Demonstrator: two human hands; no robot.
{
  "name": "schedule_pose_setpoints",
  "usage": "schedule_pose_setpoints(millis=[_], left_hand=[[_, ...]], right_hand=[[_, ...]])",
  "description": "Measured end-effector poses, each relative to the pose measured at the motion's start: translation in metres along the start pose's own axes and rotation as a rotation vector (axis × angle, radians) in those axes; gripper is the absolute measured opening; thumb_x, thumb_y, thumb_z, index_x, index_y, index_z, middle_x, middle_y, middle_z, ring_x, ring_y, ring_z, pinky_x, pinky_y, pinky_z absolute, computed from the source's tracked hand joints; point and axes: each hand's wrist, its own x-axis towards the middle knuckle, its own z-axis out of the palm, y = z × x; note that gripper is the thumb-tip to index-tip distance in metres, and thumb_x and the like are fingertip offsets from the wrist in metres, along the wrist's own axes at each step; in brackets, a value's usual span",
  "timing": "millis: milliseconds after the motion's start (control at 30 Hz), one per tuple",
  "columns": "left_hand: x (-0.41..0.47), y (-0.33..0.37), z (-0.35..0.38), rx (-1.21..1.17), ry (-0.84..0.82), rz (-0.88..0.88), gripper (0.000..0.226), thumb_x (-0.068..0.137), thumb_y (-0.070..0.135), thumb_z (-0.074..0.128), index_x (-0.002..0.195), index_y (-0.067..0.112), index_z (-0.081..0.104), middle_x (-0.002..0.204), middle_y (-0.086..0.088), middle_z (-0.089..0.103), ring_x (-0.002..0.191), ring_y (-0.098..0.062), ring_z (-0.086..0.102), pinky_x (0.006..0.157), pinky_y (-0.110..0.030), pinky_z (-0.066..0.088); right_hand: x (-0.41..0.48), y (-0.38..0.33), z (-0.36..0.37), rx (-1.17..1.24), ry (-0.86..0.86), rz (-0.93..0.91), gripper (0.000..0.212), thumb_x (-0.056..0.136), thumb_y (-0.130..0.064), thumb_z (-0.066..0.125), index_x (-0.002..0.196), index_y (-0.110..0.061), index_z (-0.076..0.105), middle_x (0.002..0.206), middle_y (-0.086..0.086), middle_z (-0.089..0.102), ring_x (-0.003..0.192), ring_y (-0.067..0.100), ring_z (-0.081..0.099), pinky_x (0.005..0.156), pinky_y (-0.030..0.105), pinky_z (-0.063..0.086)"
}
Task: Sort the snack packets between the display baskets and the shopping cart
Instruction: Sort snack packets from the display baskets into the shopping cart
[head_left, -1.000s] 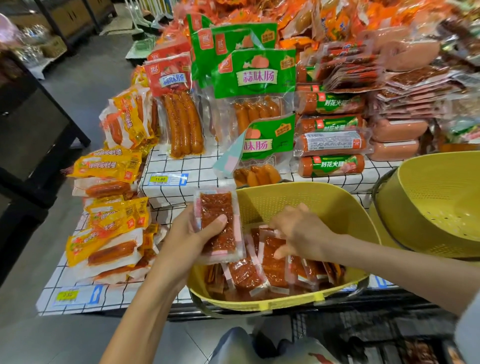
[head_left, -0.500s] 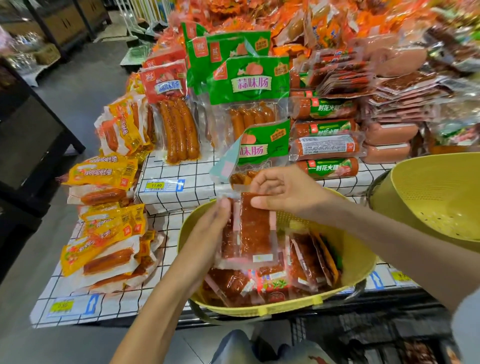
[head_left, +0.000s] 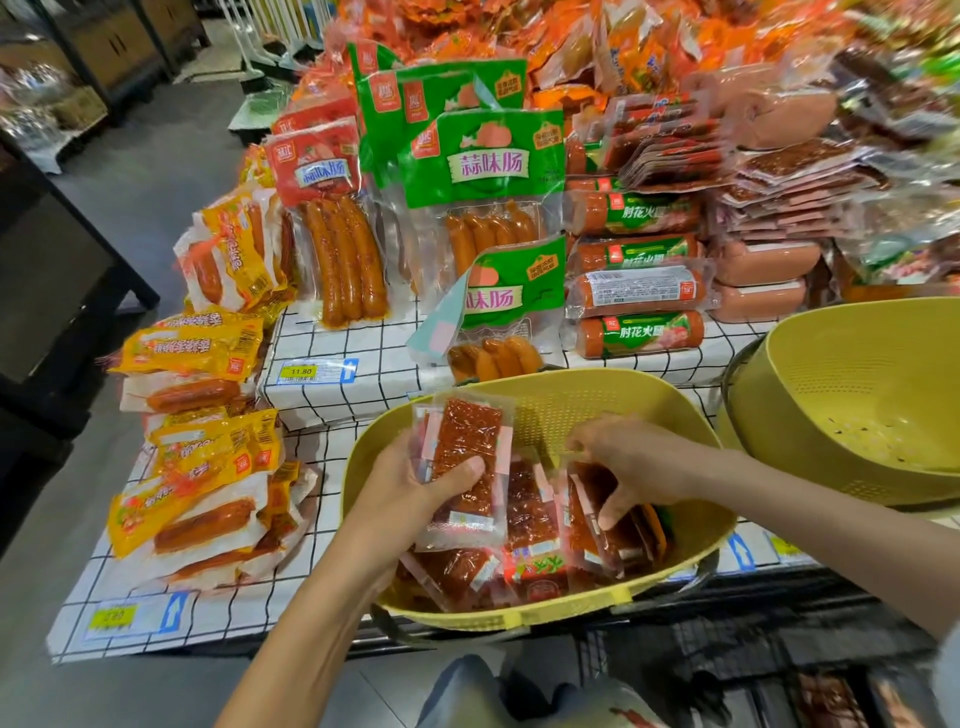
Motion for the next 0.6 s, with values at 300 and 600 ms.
schedule_pose_setpoints(millis=[300,600], left_hand=[[-0.001,0.003,-0.001,-0.002,0.011,0.004,0.039,0.072,0.024,0.073,0.109,0.023,0.062,0.099,0.004,0.074,0.092,-0.014,0.071,0.082,-0.033,0.053],[-0.004,0.008,0.005,0.071,-0.001,0.09,0.03,0.09,0.026,0.06,0.119,0.026,0.057,0.11,0.007,0.071,0.101,-0.006,0.067,0.085,-0.024,0.053]], right_hand=[[-0.002,-0.001,-0.015,0.212,0.081,-0.059,0.04,0.069,-0.024,0.081,0.08,-0.021,0.043,0.089,0.001,0.059,0.091,0.018,0.049,0.072,0.023,0.036],[-0.022,-0.032,-0.079,0.79,0.228,-0.321,0.014,0.073,-0.013,0.079,0.083,-0.013,0.069,0.082,-0.009,0.069,0.078,0.0,0.063,0.07,0.013,0.049]])
